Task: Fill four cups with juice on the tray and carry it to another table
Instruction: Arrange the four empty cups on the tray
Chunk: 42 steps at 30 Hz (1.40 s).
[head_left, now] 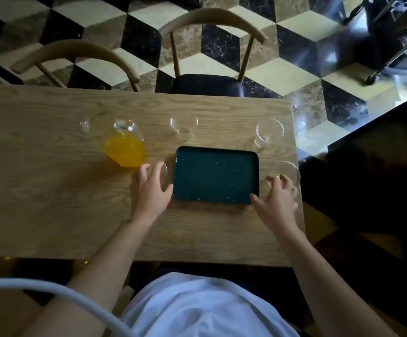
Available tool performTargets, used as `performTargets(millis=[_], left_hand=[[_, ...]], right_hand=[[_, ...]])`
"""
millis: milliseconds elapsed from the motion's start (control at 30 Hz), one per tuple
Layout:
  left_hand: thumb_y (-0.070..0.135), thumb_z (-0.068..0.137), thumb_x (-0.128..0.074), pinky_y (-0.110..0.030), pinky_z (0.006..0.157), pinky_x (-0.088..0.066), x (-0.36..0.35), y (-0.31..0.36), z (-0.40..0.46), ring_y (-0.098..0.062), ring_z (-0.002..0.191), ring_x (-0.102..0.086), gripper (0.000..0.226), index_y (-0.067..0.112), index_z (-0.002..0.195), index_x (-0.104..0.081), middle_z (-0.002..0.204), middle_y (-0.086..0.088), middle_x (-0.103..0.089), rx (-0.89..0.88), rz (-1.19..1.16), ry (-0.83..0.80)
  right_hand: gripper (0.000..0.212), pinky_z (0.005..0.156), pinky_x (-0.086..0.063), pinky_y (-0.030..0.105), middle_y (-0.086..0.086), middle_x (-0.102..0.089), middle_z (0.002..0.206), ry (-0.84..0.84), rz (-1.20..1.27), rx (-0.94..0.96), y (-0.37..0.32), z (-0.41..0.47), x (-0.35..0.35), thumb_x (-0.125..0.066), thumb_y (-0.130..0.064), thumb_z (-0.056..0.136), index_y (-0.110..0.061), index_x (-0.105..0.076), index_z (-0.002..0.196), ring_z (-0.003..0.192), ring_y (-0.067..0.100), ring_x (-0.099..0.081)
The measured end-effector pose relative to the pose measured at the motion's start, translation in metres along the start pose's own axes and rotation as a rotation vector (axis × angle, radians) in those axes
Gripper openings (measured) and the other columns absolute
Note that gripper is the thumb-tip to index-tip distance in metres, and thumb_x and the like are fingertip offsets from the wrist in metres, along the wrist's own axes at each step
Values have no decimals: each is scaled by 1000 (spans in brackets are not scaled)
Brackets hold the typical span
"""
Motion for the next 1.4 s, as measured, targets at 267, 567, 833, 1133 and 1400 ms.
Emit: performTargets(millis=[267,567,833,1133,1400], left_hand=[[26,88,-73,-64,109,-36,-18,12,21,-40,147,-15,90,41,157,-18,164,-12,-8,130,203,-151],[21,83,-78,-56,111,-37,-13,2,44,-38,148,-21,91,40,155,-25,165,-10,-14,232,180,-167],[28,83,-79,-55,111,-37,-13,-12,48,-38,145,-26,88,39,155,-29,161,-11,-22,274,166,-187],[28,80,-82,-42,86,-54,-12,-16,49,-32,133,-45,96,38,155,-24,156,-5,-30,244,61,-155],[27,76,-84,-42,96,-52,-6,16,47,-31,131,-45,96,29,154,-28,151,-9,-36,108,-3,-11]], right_hand=[[102,113,-21,68,7,10,168,-86,-464,106,21,69,21,-78,-50,76,-30,-16,155,154,34,3],[112,105,-46,55,9,-7,166,-232,-426,137,37,105,24,-84,-29,73,-28,-10,157,146,39,-23],[110,107,-43,51,9,-15,162,-224,-401,175,38,103,19,-83,-22,72,-22,-14,157,143,38,-25],[106,112,-37,47,15,-29,153,-200,-342,157,39,93,17,-82,-23,75,-13,-16,157,138,37,-30],[103,112,-35,47,15,-31,154,-96,-230,208,13,86,22,-81,-24,75,-12,-20,156,138,36,-31]])
Point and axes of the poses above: each hand's wrist, its own z-axis towards the middle knuckle, its own x-axis out of the back of the hand, y = z × x, the point moved 4 cm from there along z, towards the middle knuckle
